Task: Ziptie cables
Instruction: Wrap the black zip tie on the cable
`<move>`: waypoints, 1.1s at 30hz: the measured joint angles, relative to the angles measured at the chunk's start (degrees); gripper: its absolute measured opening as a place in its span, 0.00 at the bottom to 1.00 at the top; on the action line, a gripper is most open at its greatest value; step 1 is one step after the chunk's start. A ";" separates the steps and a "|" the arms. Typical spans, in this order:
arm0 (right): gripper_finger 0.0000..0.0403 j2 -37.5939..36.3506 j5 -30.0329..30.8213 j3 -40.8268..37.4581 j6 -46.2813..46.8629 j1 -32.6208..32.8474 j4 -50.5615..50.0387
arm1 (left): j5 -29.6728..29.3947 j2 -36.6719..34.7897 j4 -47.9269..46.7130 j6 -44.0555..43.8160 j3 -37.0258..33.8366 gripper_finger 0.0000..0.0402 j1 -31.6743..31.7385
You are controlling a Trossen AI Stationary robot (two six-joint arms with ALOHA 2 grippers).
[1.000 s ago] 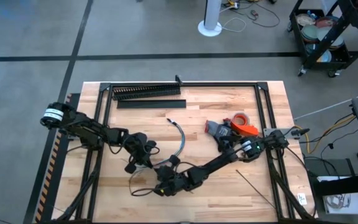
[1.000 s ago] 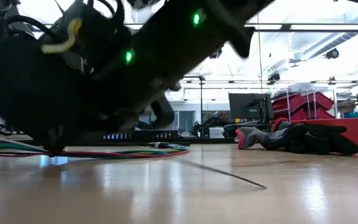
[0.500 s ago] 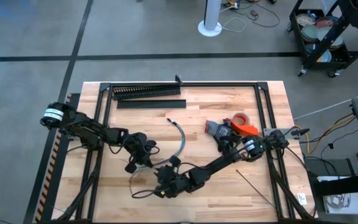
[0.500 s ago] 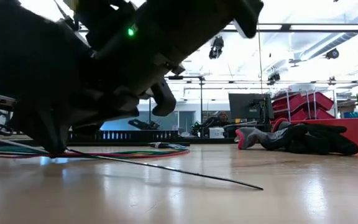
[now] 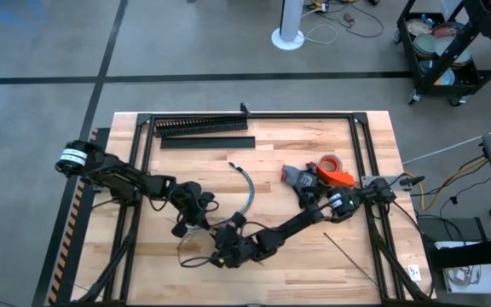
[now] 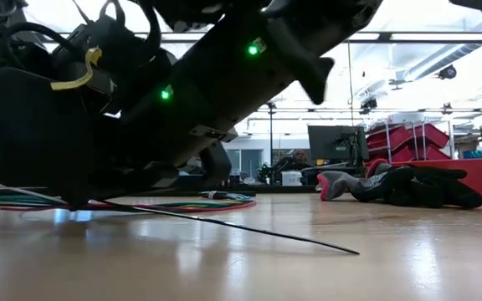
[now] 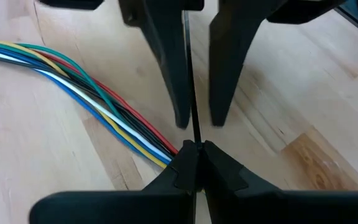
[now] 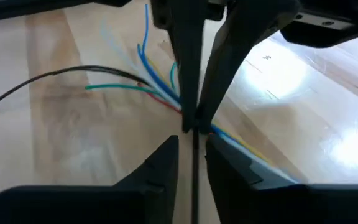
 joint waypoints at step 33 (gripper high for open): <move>0.00 0.76 -2.12 0.08 0.44 -0.66 -2.50 | 0.00 0.39 0.33 -1.01 1.65 0.33 -0.07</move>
